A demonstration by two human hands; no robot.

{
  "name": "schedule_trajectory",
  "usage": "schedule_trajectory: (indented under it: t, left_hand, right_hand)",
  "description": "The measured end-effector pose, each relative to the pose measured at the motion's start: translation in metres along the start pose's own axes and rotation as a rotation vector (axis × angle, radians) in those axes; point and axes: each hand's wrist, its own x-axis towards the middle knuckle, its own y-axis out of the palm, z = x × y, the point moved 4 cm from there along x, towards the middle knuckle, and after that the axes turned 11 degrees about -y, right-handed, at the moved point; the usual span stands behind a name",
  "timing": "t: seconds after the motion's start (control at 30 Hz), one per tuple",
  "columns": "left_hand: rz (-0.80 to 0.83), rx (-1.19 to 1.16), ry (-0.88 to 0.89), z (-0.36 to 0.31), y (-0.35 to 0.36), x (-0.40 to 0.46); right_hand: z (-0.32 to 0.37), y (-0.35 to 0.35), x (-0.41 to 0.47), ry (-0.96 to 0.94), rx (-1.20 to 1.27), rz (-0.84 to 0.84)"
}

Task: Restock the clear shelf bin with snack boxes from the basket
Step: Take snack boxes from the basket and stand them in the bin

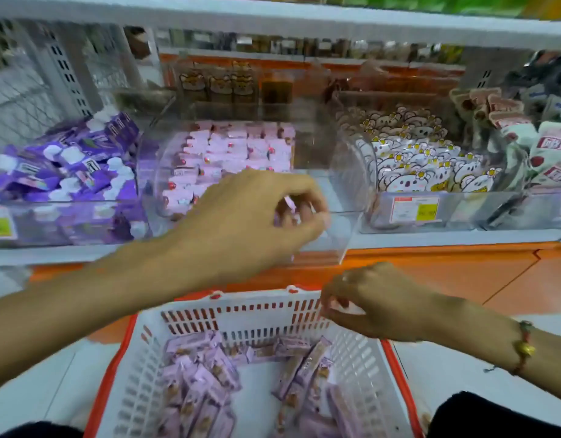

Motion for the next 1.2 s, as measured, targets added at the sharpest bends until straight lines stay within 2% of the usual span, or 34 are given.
schedule_trajectory:
  t: [0.03, 0.13, 0.2, 0.27, 0.33, 0.4, 0.5, 0.57, 0.63, 0.77, 0.9, 1.0, 1.03, 1.1, 1.2]
  left_hand:
    - [0.103, 0.074, -0.022, 0.007, 0.018, -0.019]
    - [0.417, 0.343, -0.114, 0.056, 0.083, -0.063]
    - [0.602, 0.412, -0.263, 0.110, 0.128, -0.086]
    - [0.668, 0.339, -0.482, 0.165, 0.163, -0.110]
    - [0.488, 0.192, -0.712, 0.212, 0.186, -0.137]
    - [0.179, 0.087, -0.867, 0.245, 0.198, -0.163]
    - [-0.155, 0.082, -0.934, 0.264, 0.207, -0.186]
    - [-0.267, 0.051, -0.908, 0.265, 0.210, -0.184]
    - [-0.268, 0.076, -0.884, 0.268, 0.216, -0.176]
    - [-0.244, 0.142, -0.974, 0.283, 0.227, -0.165]
    - [-0.239, 0.230, -0.948, 0.290, 0.227, -0.163]
    - [-0.213, 0.235, -0.844, 0.283, 0.223, -0.163]
    - [-0.223, 0.171, -0.818, 0.277, 0.221, -0.164]
    - [-0.241, -0.107, -0.865, 0.262, 0.216, -0.167]
    - [-0.105, -0.679, -1.047, 0.236, 0.216, -0.163]
  right_hand:
    - [0.000, 0.025, 0.001, 0.036, 0.044, 0.171]
    - [0.003, 0.097, 0.005, 0.096, 0.151, 0.527]
    - [0.005, 0.146, 0.010, 0.164, 0.157, 0.660]
    - [0.011, 0.194, 0.013, 0.301, 0.246, 0.687]
    - [0.027, 0.238, 0.013, 0.462, 0.435, 0.591]
    - [0.046, 0.274, 0.018, 0.550, 0.518, 0.450]
    - [0.060, 0.300, 0.030, 0.645, 0.475, 0.216]
    - [0.059, 0.303, 0.039, 0.727, 0.425, 0.065]
    - [0.054, 0.312, 0.045, 0.774, 0.424, 0.035]
    - [0.039, 0.330, 0.042, 0.862, 0.513, 0.113]
    - [0.027, 0.323, 0.043, 0.770, 0.349, 0.073]
    - [0.023, 0.316, 0.048, 0.684, 0.248, 0.143]
    - [0.023, 0.313, 0.049, 0.634, 0.235, 0.209]
    - [0.023, 0.305, 0.049, 0.560, 0.261, 0.317]
    - [0.019, 0.272, 0.049, 0.612, 0.410, 0.300]
